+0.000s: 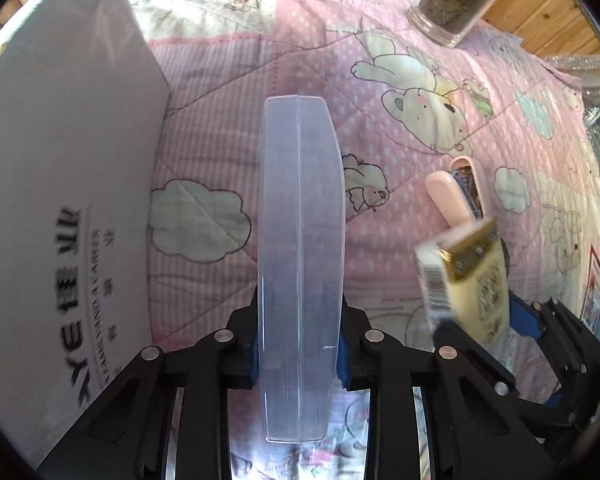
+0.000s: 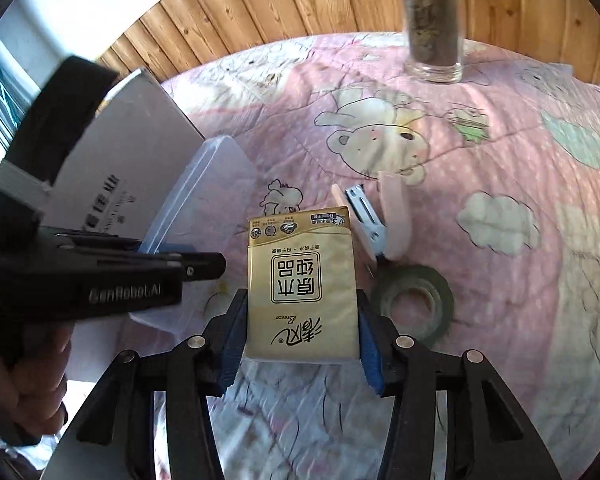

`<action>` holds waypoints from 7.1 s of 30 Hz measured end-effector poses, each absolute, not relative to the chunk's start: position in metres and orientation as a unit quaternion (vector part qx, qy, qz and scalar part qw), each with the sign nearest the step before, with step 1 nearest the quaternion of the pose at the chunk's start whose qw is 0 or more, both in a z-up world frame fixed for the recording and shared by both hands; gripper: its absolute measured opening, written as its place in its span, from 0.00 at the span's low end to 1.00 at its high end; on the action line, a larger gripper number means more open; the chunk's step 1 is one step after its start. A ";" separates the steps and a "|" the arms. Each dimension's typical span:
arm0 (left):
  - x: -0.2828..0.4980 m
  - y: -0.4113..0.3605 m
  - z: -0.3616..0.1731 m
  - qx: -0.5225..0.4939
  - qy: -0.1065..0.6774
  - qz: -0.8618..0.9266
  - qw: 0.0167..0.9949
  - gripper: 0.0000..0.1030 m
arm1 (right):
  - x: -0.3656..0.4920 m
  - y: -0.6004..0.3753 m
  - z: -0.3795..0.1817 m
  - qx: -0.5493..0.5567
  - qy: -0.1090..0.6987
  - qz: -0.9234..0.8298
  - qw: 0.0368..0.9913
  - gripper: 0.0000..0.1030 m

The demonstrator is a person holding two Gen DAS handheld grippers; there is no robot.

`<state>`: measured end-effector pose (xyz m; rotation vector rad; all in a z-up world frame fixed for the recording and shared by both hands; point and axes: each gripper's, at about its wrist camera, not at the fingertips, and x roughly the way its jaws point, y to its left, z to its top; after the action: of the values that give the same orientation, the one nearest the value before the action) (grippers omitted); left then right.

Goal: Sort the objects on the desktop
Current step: 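Grasp the clear plastic case with the left tool while the right tool grasps the yellow tissue pack, then carry the plastic case and tissue pack with both tools over the white box, then open both tools to release the plastic case and tissue pack inside, then move both tools back toward the pink stapler and green tape roll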

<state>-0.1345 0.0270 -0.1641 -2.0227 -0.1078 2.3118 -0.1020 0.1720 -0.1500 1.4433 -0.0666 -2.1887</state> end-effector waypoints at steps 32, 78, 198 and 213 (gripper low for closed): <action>-0.054 0.041 -0.063 -0.574 -0.044 0.814 0.076 0.27 | -0.017 0.188 -0.087 0.495 -0.033 -0.833 0.244 0.49; 0.016 -0.087 -0.041 -0.531 -0.172 0.829 -0.013 0.27 | 0.004 0.087 0.005 0.409 0.076 -0.840 0.347 0.49; -0.037 -0.212 -0.062 -0.612 -0.022 0.788 -0.055 0.34 | 0.013 -0.052 -0.038 0.463 0.258 -0.661 0.531 0.56; -0.016 -0.175 -0.023 -0.584 -0.008 0.811 -0.026 0.34 | 0.016 -0.006 -0.004 0.434 0.177 -0.734 0.492 0.61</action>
<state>-0.0157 -0.1750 -0.0231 -1.8675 -0.0267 2.5912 0.0159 -0.0057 -0.0039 1.0522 0.4289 -1.7807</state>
